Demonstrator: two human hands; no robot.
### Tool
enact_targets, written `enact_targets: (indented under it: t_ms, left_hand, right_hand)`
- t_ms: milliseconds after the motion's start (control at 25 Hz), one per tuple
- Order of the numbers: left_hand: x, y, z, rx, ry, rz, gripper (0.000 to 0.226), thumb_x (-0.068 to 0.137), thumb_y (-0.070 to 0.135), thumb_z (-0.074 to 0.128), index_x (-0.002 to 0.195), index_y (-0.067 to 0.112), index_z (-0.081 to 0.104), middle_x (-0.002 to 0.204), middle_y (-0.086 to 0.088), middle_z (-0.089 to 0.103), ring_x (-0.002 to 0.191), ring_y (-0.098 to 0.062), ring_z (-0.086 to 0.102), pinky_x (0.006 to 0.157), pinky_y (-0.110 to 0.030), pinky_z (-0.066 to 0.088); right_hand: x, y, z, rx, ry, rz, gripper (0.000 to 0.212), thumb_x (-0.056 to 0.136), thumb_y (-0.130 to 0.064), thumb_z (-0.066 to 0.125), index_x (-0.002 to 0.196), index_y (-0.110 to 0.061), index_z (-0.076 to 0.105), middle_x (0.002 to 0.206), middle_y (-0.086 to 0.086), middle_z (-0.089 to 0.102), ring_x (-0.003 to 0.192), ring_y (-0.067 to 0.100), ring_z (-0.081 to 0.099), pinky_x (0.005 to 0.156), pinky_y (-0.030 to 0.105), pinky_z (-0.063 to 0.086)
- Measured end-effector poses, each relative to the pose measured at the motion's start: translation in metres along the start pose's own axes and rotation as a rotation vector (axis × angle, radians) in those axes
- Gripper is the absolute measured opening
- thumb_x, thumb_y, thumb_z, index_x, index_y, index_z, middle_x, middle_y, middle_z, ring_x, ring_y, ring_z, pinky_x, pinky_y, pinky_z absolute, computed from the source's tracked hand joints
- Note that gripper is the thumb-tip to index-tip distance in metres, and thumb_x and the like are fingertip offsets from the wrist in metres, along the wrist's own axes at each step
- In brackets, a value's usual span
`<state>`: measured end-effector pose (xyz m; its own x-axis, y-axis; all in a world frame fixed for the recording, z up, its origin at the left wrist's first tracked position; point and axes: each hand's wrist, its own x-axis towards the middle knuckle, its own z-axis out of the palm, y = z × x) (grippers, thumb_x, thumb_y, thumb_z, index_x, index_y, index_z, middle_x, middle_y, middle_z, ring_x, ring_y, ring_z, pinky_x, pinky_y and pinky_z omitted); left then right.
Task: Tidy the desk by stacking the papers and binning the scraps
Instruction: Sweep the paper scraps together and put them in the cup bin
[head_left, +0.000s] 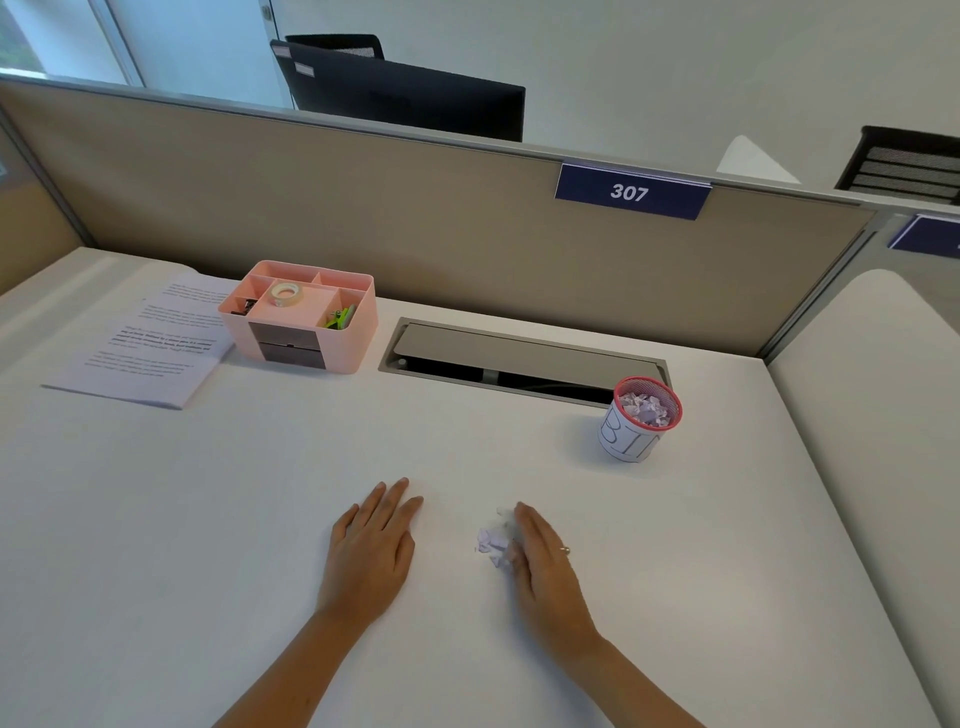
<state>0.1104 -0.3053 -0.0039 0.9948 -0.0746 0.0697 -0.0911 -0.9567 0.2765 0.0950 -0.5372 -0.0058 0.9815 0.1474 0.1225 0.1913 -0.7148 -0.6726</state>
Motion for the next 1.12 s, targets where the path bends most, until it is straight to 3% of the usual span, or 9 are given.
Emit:
enact_targets:
  t_ms: [120,240,360,520,600,760,880,1040,1120]
  left_hand:
    - [0.000,0.000,0.000,-0.001,-0.003,-0.002,0.052,0.092,0.032,0.024,0.131,0.025,0.057,0.147,0.005,0.045,0.138,-0.020,0.039,0.107,-0.041,0.035]
    - [0.001,0.000,0.000,-0.002,-0.003,0.001,0.051,0.092,0.032,0.025,0.131,0.024,0.057,0.146,0.004,0.046,0.137,-0.021,0.041,0.106,-0.042,0.037]
    - [0.000,0.001,-0.001,0.010,-0.006,0.000,0.051,0.092,0.032,0.025,0.131,0.026,0.057,0.147,0.006,0.045,0.138,-0.020,0.040,0.106,-0.041,0.036]
    - [0.000,0.003,-0.005,0.006,-0.003,0.003,0.052,0.091,0.032,0.025,0.130,0.024,0.059,0.145,0.004,0.048,0.136,-0.021,0.043,0.105,-0.041,0.038]
    - [0.000,0.005,-0.007,-0.001,-0.005,0.002,0.052,0.091,0.031,0.025,0.129,0.023,0.060,0.144,0.004,0.049,0.135,-0.022,0.044,0.104,-0.042,0.038]
    - [-0.001,0.006,-0.009,-0.007,-0.004,0.008,0.052,0.090,0.030,0.025,0.127,0.022,0.061,0.142,0.002,0.051,0.134,-0.023,0.045,0.103,-0.042,0.040]
    - [-0.001,0.006,-0.010,-0.011,-0.005,0.007,0.052,0.090,0.031,0.025,0.127,0.021,0.061,0.143,0.002,0.051,0.134,-0.023,0.045,0.102,-0.042,0.040]
    - [-0.001,0.007,-0.009,-0.015,0.001,0.003,0.054,0.091,0.032,0.023,0.130,0.022,0.059,0.145,0.003,0.048,0.137,-0.022,0.041,0.105,-0.042,0.037]
    - [-0.001,0.007,-0.008,-0.016,0.001,-0.001,0.055,0.091,0.033,0.021,0.131,0.022,0.058,0.146,0.003,0.046,0.138,-0.022,0.039,0.107,-0.042,0.035]
  right_hand:
    - [-0.005,0.005,0.003,-0.315,-0.106,-0.397,0.045,0.098,-0.016,0.042,0.141,-0.006,0.043,0.150,0.007,0.038,0.140,0.029,0.033,0.116,0.037,0.027]
    - [0.001,0.003,0.004,-0.466,-0.101,-0.358,0.047,0.097,-0.032,0.037,0.139,-0.012,0.048,0.147,0.012,0.043,0.135,0.038,0.040,0.105,0.050,0.041]
    - [0.013,-0.005,0.004,-0.549,-0.101,-0.263,0.049,0.096,-0.045,0.039,0.138,-0.021,0.050,0.146,0.012,0.045,0.134,0.037,0.042,0.103,0.052,0.039]
    - [0.019,-0.006,0.003,-0.481,-0.101,-0.474,0.033,0.089,-0.027,0.064,0.120,-0.015,0.066,0.133,0.009,0.060,0.120,0.031,0.059,0.096,0.043,0.050]
    - [0.014,-0.003,0.000,-0.444,-0.063,-0.539,0.030,0.097,-0.021,0.047,0.114,-0.010,0.069,0.126,0.008,0.064,0.116,0.027,0.062,0.095,0.036,0.052]
    - [-0.005,0.004,-0.005,-0.448,-0.054,-0.554,0.057,0.097,-0.007,0.015,0.116,-0.008,0.068,0.126,0.004,0.064,0.118,0.023,0.060,0.098,0.027,0.049]
    - [-0.016,0.006,-0.013,-0.493,-0.121,-0.565,0.057,0.078,0.000,0.032,0.120,-0.014,0.067,0.131,-0.002,0.061,0.121,0.019,0.059,0.093,0.019,0.050]
    - [-0.025,0.004,-0.026,-0.502,-0.124,-0.439,0.029,0.095,-0.030,0.046,0.109,-0.044,0.067,0.119,-0.028,0.063,0.109,-0.006,0.061,0.078,0.002,0.048]
    - [-0.024,0.009,-0.031,-0.415,-0.142,-0.404,0.023,0.088,-0.020,0.061,0.106,-0.028,0.071,0.109,-0.016,0.069,0.097,0.006,0.067,0.065,0.011,0.053]
